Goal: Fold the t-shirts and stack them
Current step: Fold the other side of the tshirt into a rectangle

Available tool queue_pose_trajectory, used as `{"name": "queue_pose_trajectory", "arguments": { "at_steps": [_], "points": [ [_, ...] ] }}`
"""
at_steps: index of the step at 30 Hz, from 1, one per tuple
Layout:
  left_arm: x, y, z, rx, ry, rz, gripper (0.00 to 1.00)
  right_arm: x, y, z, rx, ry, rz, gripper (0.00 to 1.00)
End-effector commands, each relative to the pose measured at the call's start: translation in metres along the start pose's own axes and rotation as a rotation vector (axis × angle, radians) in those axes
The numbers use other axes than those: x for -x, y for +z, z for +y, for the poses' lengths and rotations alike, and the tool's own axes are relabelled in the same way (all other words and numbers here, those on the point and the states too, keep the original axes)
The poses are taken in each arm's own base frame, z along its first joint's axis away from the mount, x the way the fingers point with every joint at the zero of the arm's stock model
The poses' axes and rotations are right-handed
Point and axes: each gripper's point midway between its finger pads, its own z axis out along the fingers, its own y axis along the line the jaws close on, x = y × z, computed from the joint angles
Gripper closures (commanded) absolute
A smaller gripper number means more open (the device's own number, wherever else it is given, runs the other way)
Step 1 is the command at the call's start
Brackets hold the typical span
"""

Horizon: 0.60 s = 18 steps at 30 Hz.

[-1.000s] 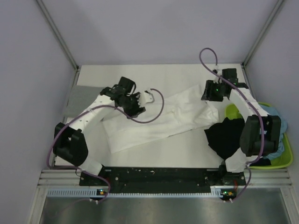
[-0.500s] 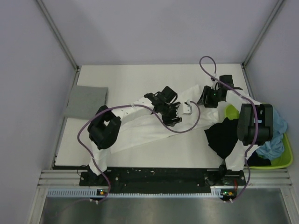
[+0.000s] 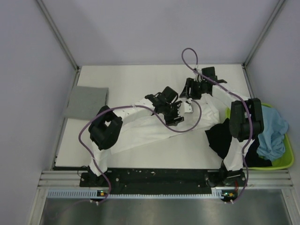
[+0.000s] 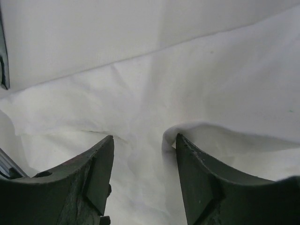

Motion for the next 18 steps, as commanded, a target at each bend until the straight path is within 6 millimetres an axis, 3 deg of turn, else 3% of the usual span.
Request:
{"name": "queue_pose_trajectory", "arguments": {
  "at_steps": [1, 7, 12, 18],
  "points": [
    [0.005, 0.003, 0.003, 0.011, 0.003, -0.037, 0.35, 0.031, -0.003, 0.011, -0.034, 0.037, -0.065, 0.44],
    [0.004, 0.015, 0.004, 0.009, 0.001, -0.065, 0.29, 0.028, -0.007, 0.018, -0.048, -0.057, -0.029, 0.39],
    [0.012, 0.025, 0.016, 0.039, 0.056, -0.065, 0.29, 0.025, -0.016, 0.002, -0.130, -0.132, -0.002, 0.39],
    [0.011, 0.039, 0.018, 0.049, 0.183, -0.026, 0.33, 0.021, -0.021, -0.003, -0.085, -0.086, 0.017, 0.48]
  ]
}}
